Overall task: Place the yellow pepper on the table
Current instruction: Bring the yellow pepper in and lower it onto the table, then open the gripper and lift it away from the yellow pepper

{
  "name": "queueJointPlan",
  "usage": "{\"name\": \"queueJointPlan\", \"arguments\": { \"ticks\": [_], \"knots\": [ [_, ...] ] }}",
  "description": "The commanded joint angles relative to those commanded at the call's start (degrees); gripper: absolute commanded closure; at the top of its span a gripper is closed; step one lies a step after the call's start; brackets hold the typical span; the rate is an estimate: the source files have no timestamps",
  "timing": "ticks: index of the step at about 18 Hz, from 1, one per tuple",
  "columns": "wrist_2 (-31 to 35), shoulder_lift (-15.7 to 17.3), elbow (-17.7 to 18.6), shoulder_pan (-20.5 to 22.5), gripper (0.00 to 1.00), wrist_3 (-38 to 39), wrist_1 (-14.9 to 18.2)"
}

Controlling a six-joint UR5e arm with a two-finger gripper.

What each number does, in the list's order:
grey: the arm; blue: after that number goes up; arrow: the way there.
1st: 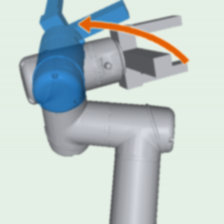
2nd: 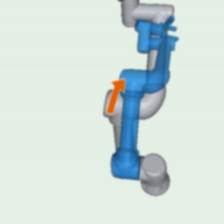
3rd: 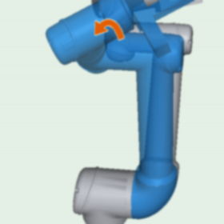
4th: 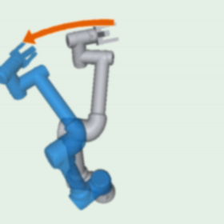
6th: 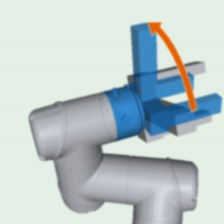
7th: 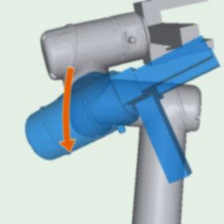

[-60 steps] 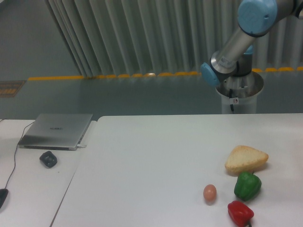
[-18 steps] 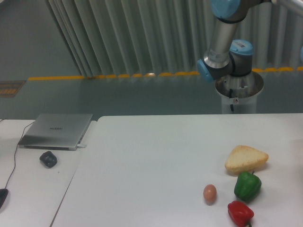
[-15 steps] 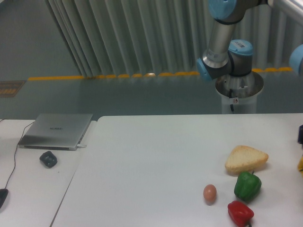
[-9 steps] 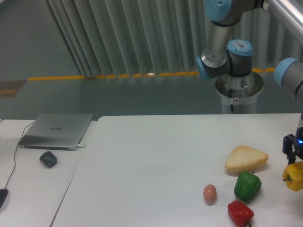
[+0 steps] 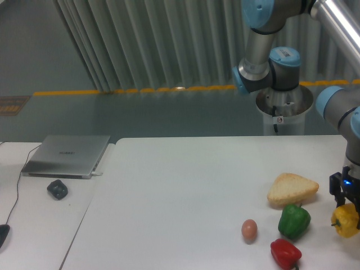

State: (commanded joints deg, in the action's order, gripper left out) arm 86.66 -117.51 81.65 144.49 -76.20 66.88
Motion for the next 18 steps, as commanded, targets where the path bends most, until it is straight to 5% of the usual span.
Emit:
{"name": "queueJointPlan", "arguments": {
  "ticks": [2,3,10,18],
  "knots": [
    [0.09,0.09,0.00,0.00,0.19,0.00,-0.09],
    [0.09,0.09,0.00,0.09,0.00,-0.44,-0.09],
    [0.00,0.61,-0.52,0.09,0.00,-1.49,-0.35],
    [0.26,1.14,-2.11,1.40,0.00,-11.25,-1.84]
  ]
}}
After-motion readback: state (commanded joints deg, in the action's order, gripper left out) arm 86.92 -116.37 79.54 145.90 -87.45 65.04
